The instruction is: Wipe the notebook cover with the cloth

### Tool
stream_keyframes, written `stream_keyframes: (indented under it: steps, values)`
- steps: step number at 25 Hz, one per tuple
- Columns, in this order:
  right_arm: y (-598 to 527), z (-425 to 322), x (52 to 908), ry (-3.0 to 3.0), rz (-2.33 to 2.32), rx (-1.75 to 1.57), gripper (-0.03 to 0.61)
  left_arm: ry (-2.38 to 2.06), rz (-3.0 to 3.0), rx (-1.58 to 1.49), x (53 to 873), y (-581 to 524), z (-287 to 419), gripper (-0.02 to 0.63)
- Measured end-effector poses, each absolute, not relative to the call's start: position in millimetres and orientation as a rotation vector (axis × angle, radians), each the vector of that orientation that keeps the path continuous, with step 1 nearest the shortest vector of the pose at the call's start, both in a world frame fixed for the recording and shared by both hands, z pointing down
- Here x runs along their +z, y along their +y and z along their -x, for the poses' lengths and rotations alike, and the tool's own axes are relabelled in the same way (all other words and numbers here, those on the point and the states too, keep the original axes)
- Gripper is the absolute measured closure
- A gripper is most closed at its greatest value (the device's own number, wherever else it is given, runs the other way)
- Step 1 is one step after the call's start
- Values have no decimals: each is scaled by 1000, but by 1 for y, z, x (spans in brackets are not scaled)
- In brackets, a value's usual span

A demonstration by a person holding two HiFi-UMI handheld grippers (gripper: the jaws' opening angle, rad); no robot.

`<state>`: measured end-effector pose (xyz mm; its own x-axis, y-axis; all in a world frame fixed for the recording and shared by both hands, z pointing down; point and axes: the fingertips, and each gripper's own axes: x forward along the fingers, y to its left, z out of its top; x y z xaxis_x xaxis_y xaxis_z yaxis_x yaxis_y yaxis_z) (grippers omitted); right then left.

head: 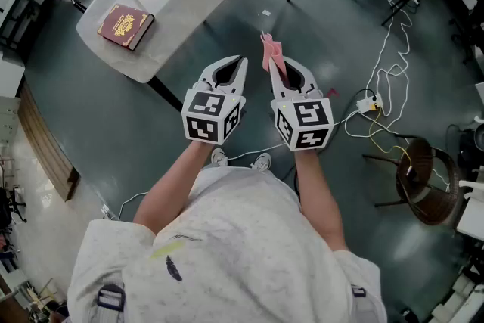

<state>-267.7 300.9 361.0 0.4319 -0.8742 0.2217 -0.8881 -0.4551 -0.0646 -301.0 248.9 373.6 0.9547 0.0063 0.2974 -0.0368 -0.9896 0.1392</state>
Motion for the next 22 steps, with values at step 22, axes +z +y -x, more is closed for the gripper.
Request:
stream_keyframes:
  steps: [22]
  values:
    - [323,225,375,-1739,-2549,394,563,-82,-2949,477,379,279,252,607]
